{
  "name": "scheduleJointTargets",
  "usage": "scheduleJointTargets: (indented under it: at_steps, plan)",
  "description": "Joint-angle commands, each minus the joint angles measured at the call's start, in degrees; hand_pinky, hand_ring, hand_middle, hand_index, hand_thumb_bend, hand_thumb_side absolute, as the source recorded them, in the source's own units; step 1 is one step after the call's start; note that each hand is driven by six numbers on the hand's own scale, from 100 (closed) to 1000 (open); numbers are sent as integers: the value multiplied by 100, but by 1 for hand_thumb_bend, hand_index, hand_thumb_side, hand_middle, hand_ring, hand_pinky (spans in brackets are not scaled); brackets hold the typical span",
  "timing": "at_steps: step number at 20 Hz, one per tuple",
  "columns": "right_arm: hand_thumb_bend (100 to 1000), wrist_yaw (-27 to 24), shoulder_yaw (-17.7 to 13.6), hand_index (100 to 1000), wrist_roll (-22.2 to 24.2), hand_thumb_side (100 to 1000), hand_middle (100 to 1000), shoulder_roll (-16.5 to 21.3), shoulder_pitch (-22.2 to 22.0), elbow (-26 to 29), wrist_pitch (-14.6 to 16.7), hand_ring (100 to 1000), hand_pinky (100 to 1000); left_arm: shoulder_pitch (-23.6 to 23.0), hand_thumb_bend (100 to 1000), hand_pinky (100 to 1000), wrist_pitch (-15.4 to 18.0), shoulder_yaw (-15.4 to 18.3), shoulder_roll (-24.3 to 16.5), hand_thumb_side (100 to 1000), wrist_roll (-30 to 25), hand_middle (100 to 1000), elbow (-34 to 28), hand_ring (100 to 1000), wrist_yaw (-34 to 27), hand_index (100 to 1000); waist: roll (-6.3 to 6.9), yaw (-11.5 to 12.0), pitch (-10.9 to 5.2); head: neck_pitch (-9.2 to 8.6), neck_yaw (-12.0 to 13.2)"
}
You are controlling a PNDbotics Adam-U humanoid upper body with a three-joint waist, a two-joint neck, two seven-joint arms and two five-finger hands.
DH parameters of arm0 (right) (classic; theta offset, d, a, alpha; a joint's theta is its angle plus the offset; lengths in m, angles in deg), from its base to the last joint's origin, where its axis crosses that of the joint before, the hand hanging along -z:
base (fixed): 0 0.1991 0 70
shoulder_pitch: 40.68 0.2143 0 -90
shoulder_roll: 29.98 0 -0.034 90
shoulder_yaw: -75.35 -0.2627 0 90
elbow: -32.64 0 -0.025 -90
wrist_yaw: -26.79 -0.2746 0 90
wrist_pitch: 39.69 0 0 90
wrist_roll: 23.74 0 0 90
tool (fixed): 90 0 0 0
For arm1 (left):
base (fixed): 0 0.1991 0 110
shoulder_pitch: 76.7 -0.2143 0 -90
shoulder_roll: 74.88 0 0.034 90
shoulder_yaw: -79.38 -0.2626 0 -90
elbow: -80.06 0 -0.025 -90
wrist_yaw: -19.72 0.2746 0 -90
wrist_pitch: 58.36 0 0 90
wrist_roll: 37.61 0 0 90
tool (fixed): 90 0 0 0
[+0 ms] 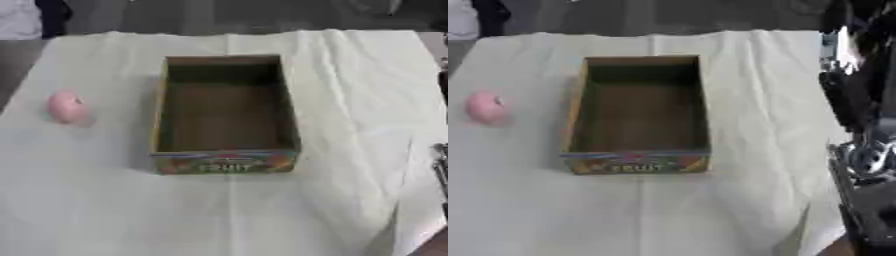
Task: Pick up objects on the table and place them in the box.
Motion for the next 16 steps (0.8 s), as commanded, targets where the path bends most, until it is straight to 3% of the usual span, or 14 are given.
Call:
scheduleJointTargets:
  at_steps: [1,6,11,16]
  plan:
    - [255,52,-39,838,2,670,681,41,53,114,-6,771,692,18,100,842,-83,37,-322,558,7,672,-108,665,88,883,3,-15,-157,105,-14]
    - [252,59,-31,838,14,669,682,28,27,114,-13,771,692,-11,100,827,-439,35,-1151,521,37,672,-108,660,780,891,37,-37,-259,184,-65]
    - [254,64,-11,838,37,669,683,34,-4,114,-23,771,692,81,123,815,-1160,40,-2227,469,-161,684,-108,670,1841,901,74,-60,-348,222,-73]
    - [255,62,16,838,74,670,683,51,-15,114,-39,771,692,397,128,823,-1676,-69,-3082,438,-1125,712,127,701,2299,927,85,-92,-404,211,49]
